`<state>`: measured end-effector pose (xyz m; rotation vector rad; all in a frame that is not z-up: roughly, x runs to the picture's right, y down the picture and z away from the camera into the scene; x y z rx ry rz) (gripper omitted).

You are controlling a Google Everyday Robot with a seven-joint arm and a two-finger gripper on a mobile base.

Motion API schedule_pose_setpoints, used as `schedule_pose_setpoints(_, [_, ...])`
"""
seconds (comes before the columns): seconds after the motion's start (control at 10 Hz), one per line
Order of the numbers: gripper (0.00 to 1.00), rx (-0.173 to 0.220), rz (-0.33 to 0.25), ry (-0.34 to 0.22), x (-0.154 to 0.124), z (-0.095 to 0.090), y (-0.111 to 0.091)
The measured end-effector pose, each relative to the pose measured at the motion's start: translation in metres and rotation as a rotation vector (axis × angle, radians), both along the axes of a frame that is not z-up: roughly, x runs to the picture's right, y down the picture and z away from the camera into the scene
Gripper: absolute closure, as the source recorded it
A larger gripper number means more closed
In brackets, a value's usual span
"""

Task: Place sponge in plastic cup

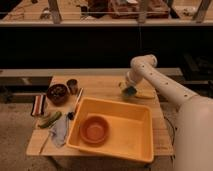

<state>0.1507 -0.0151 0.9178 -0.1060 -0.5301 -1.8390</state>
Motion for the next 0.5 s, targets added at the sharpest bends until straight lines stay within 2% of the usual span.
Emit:
schedule_pose_setpoints(0.4, [0.20,0.005,0.023,0.032,0.0068,-0.0014,-0.0050])
schedule_pose_setpoints(0.5, [0.20,0.012,0.046,0.038,0.0094,-0.0038,-0.0075])
